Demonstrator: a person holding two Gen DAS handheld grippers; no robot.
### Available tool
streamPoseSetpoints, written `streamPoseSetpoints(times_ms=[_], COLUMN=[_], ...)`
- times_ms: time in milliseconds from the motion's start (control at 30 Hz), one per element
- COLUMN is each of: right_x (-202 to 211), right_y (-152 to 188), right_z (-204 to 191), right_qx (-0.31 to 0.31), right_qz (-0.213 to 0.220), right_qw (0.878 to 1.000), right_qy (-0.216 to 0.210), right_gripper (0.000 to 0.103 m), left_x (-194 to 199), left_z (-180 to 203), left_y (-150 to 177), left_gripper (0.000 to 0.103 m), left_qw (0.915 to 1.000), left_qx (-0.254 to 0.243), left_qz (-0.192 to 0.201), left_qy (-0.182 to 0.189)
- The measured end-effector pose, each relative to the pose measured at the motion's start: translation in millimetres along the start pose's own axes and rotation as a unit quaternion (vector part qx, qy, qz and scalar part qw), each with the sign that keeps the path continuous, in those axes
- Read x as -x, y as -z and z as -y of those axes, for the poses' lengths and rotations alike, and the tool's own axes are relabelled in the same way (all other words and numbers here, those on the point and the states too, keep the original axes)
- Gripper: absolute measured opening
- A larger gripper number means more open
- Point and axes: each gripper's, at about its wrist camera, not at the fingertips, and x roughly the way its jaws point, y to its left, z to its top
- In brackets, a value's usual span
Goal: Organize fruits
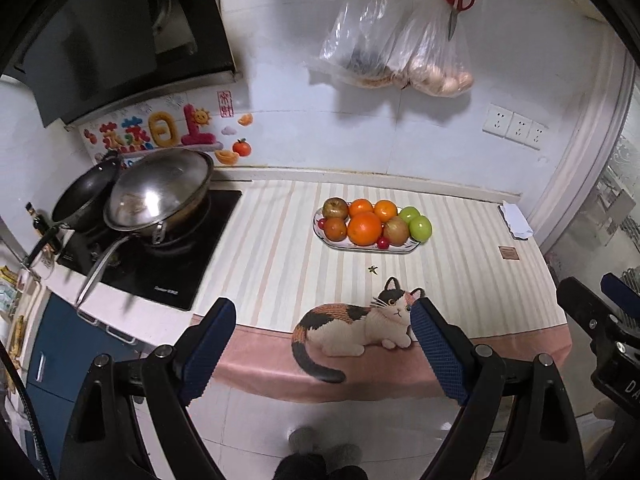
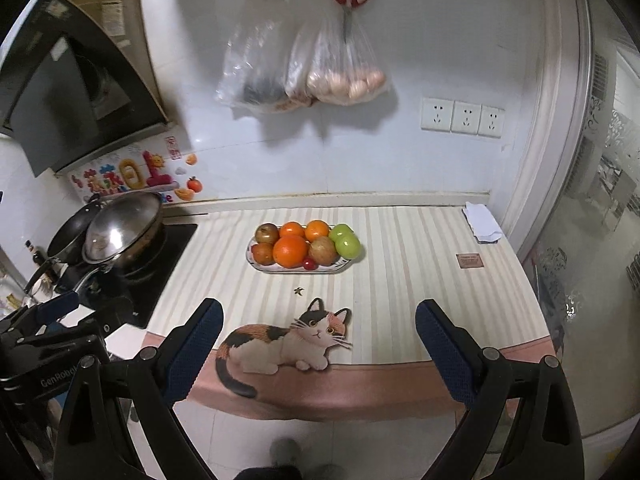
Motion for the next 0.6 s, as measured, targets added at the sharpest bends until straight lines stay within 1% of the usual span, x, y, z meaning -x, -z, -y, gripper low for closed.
streamPoseSetpoints(times_ms=[100,267,600], right_x=[18,43,64], right_y=[6,20,29], right_z=[-5,-16,-24], right_qx=[0.004,0.0,-0.013], right_qz=[0.006,0.013,0.018], right_qw=[1.0,1.0,1.0], right_qy=[-0.003,-0.004,-0.018], right_gripper=[0.099,0.099,0.099], left_x=[18,32,49], left_z=[-1,-7,-13], left_y=[6,13,18], left_gripper=[0.09,0.09,0.09], left_qw=[0.9999,0.9998,0.9993], left_qx=[-0.004,-0.005,-0.011], left_qz=[0.012,0.02,0.035], left_qy=[-0.002,0.005,0.012])
